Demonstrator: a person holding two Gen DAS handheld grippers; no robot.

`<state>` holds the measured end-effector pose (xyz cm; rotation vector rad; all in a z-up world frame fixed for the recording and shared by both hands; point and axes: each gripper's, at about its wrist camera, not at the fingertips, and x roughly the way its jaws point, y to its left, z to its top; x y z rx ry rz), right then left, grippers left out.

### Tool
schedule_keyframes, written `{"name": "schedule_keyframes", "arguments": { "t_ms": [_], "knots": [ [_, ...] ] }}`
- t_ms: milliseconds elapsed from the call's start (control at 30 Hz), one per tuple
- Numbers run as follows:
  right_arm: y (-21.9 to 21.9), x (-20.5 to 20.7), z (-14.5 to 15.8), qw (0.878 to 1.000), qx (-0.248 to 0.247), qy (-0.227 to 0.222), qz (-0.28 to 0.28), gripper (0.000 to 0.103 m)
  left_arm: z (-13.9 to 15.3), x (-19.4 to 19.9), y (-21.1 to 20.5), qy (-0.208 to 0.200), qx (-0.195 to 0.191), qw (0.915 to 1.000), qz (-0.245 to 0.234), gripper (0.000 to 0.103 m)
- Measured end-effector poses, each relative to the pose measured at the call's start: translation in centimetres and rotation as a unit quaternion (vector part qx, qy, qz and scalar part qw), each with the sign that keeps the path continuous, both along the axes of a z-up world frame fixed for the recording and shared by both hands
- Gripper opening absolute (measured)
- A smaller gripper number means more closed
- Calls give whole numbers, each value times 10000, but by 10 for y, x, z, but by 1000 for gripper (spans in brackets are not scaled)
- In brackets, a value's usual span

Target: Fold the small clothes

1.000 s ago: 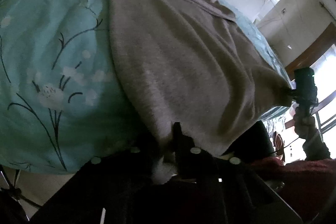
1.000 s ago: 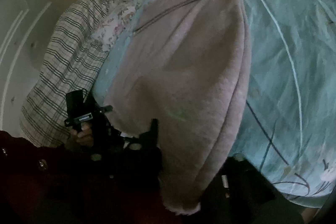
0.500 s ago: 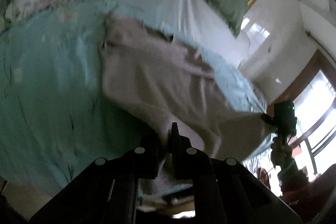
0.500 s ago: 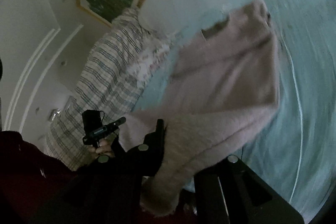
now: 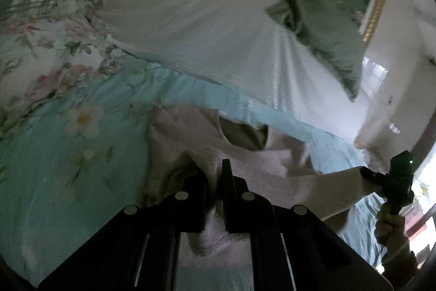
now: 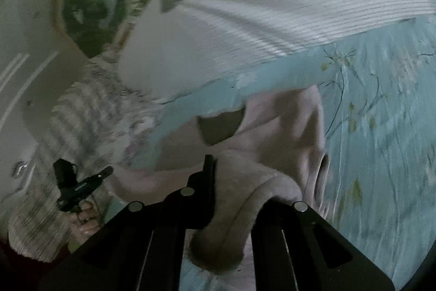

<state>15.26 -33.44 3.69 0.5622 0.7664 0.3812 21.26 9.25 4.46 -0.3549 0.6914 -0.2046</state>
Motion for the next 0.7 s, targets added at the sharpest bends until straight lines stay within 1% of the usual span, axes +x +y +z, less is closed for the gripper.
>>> {"name": "schedule_keyframes", "arguments": {
  "t_ms": [133, 200, 300, 367, 433, 467, 500, 533, 567, 600, 633, 667, 700],
  "knots": [
    [-6, 49, -29, 9987, -289, 383, -172, 7, -23, 54, 4, 250, 86, 9996, 112, 7],
    [-6, 72, -47, 9960, -555, 637, -273, 7, -38, 75, 5, 400, 134, 9990, 167, 7],
    [-6, 98, -74, 9917, -718, 1031, -275, 7, -70, 115, 5, 765, 259, 9963, 278, 8],
    [-5, 111, -91, 9879, -809, 1294, -279, 8, -90, 130, 6, 1016, 325, 9938, 321, 8],
    [-10, 115, -99, 9870, -701, 1411, -309, 8, -110, 141, 8, 1281, 385, 9903, 376, 13],
    [-13, 112, -98, 9881, -556, 1398, -331, 8, -115, 143, 9, 1358, 397, 9892, 376, 13],
    [-21, 107, -95, 9898, -322, 1342, -363, 10, -118, 141, 11, 1392, 362, 9890, 354, 17],
    [-26, 100, -92, 9909, -150, 1282, -383, 22, -117, 136, 12, 1380, 296, 9895, 315, 22],
    [-32, 91, -86, 9921, 1, 1184, -415, 47, -113, 128, 13, 1329, 245, 9904, 278, 37],
    [-36, 80, -78, 9932, 28, 1047, -502, 59, -108, 117, 14, 1238, 216, 9918, 240, 54],
    [-39, 71, -71, 9941, 24, 933, -548, 67, -103, 107, 12, 1171, 209, 9927, 210, 61],
    [-42, 55, -61, 9950, -65, 760, -640, 67, -99, 97, 11, 1105, 210, 9935, 181, 66],
    [-40, 47, -55, 9956, -93, 685, -630, 67, -96, 86, 8, 1058, 198, 9941, 111, 66]
  ]
}}
